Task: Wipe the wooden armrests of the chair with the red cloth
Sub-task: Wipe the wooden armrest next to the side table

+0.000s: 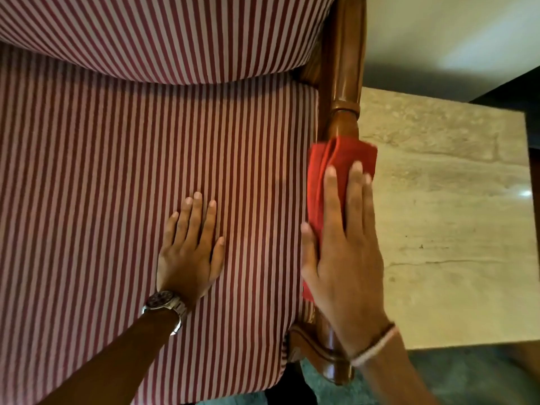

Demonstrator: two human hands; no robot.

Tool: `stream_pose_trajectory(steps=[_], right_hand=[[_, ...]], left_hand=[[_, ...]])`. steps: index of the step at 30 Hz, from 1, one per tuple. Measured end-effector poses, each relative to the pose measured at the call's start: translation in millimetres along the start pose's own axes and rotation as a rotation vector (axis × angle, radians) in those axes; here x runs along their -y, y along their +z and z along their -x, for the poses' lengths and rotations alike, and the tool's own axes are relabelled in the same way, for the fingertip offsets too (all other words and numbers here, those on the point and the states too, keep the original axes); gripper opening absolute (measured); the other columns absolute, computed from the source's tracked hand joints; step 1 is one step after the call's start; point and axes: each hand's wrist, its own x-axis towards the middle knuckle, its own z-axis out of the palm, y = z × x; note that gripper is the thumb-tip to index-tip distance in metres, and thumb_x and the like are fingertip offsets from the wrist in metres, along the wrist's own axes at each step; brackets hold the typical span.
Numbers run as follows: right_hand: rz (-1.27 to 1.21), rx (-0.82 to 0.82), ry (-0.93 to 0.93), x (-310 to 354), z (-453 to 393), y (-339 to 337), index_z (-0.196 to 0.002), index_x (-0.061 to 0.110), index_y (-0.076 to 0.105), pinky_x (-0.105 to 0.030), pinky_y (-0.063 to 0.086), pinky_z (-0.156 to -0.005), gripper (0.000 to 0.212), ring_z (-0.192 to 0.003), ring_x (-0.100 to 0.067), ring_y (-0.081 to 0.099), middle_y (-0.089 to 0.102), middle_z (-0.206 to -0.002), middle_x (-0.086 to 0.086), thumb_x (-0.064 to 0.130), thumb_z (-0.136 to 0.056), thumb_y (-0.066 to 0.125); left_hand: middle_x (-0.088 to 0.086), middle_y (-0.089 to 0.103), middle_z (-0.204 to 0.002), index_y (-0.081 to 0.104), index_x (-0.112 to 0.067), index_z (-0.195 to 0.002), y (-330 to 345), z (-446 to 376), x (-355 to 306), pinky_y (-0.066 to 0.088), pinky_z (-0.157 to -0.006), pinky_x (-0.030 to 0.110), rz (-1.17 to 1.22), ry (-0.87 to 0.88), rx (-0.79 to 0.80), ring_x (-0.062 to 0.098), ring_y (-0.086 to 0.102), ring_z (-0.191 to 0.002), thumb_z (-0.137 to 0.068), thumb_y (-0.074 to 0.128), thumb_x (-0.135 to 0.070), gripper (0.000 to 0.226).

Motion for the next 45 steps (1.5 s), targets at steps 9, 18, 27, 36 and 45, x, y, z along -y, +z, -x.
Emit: stream_pose_trajectory(steps=[9,18,27,36,45], right_hand=[[-0.044,-0.053,0.037,5,-70,-2,-0.164,0.024,0.004,-0.047,0.030,-0.126,0.072,-0.160,-0.031,0.001,-0.006,-0.173,-0.013,0.038,-0.106,0.043],[0.075,-0.063,0.006,12,-67,-3,-0.164,0.021,0.012,-0.049,0.024,-0.128,0.076,-0.160,-0.035,0.006,0.004,-0.172,-0.015,0.031,-0.100,0.051],[0.061,-0.058,0.036,4,-41,1,-0.164,0.020,0.009,-0.044,0.024,-0.128,0.075,-0.160,-0.033,0.007,0.002,-0.172,-0.015,0.042,-0.102,0.046],[-0.002,-0.024,0.017,-1,-8,1,-0.164,0.016,0.004,-0.052,0.038,-0.121,0.082,-0.159,-0.033,0.004,-0.001,-0.172,-0.016,0.057,-0.101,0.039],[-0.022,-0.030,0.032,0,-47,-1,-0.164,0.017,0.002,-0.051,0.030,-0.125,0.089,-0.160,-0.032,-0.001,-0.006,-0.172,-0.015,0.064,-0.099,0.040]], left_hand=[[0.021,0.020,-0.165,0.024,-0.007,-0.156,-1,0,-2,0.023,-0.124,0.052,0.023,-0.007,-0.018,0.033,0.019,-0.154,-0.103,0.027,-0.040,0.063],[0.022,0.018,-0.165,0.021,-0.005,-0.157,0,0,2,0.019,-0.125,0.051,0.009,0.019,-0.020,0.034,0.017,-0.154,-0.104,0.021,-0.042,0.064],[0.021,0.022,-0.164,0.028,-0.004,-0.154,-2,1,0,0.022,-0.124,0.051,0.048,-0.007,-0.006,0.033,0.020,-0.154,-0.103,0.024,-0.042,0.064],[0.020,0.021,-0.165,0.025,-0.005,-0.155,-1,1,-1,0.022,-0.124,0.051,0.058,-0.013,-0.004,0.032,0.019,-0.154,-0.103,0.025,-0.041,0.064],[0.020,0.021,-0.165,0.025,-0.005,-0.156,-2,2,-3,0.019,-0.126,0.049,0.064,-0.009,0.005,0.031,0.018,-0.155,-0.103,0.026,-0.041,0.064]])
